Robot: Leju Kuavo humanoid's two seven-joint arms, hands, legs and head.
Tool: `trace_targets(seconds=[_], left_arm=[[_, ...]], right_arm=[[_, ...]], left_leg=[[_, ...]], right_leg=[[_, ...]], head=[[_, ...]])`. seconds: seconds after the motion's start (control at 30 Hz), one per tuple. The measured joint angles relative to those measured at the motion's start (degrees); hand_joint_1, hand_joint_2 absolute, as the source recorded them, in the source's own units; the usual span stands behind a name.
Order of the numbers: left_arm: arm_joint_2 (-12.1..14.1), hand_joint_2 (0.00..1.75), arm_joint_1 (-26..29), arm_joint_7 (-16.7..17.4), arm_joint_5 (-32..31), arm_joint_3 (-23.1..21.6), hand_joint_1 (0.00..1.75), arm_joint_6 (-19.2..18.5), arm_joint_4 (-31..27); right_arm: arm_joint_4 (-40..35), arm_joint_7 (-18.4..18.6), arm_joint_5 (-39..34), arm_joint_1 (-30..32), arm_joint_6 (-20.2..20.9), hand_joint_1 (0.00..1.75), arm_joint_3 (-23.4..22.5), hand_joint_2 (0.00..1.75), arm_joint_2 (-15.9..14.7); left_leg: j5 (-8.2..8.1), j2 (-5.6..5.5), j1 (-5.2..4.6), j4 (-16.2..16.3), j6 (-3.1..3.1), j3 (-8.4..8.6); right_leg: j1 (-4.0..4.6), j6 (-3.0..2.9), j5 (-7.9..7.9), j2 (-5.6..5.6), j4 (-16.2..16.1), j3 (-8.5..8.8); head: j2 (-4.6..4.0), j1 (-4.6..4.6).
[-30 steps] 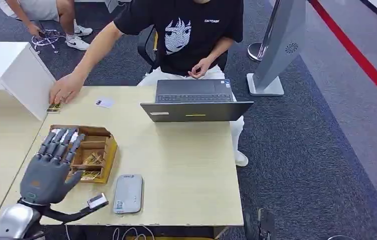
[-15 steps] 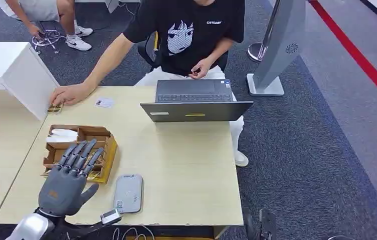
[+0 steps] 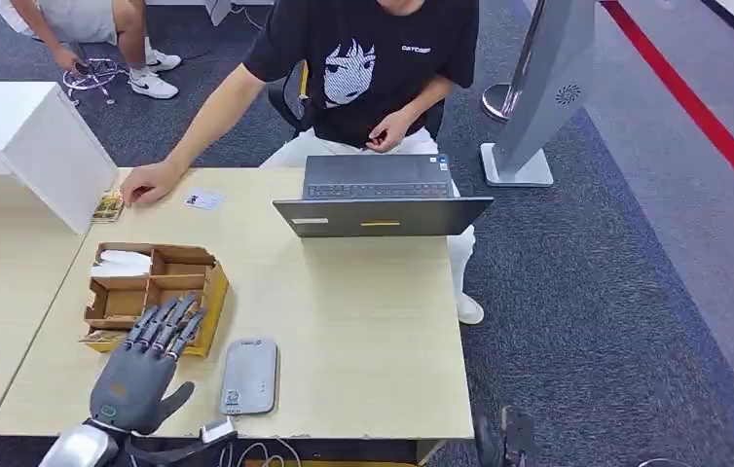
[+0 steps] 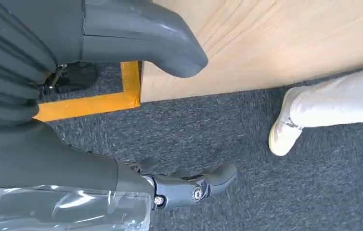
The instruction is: Pass the card to the sensor for recognition and then transmit it.
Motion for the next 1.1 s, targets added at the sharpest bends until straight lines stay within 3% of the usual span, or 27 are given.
trace_targets(seconds=[0.43,0.73,1.1], left_arm=[[0.6,1.75,-1.0,3.2,-3.7,5.6,0.0,0.2,6.6],[0.9,1.75,-1.8,3.6,-4.2,7.1,0.0,0.3,8.5],[0.8,1.75,-3.9,2.9,-2.7,12.5,0.0,0.8,8.7]], right_arm=[[0.0,0.2,0.5,-0.1,0.9,0.0,0.0,1.75,0.2],[0.0,0.6,1.1,-0.1,1.1,0.0,0.0,1.75,0.2],[0.0,0.7,0.9,-0.1,2.1,0.0,0.0,1.75,0.3]], left_leg=[[0.0,0.0,0.0,0.0,0.0,0.0],[0.0,-0.01,0.0,0.0,0.0,-0.01],[0.02,-0.02,0.01,0.0,-0.01,-0.01]], right_leg=[[0.0,0.0,0.0,-0.01,0.0,0.0],[0.0,0.0,0.0,-0.01,0.0,0.0],[0.0,0.0,0.0,-0.03,0.0,0.01]], head=[[0.0,0.0],[0.0,0.0],[0.0,0.0]])
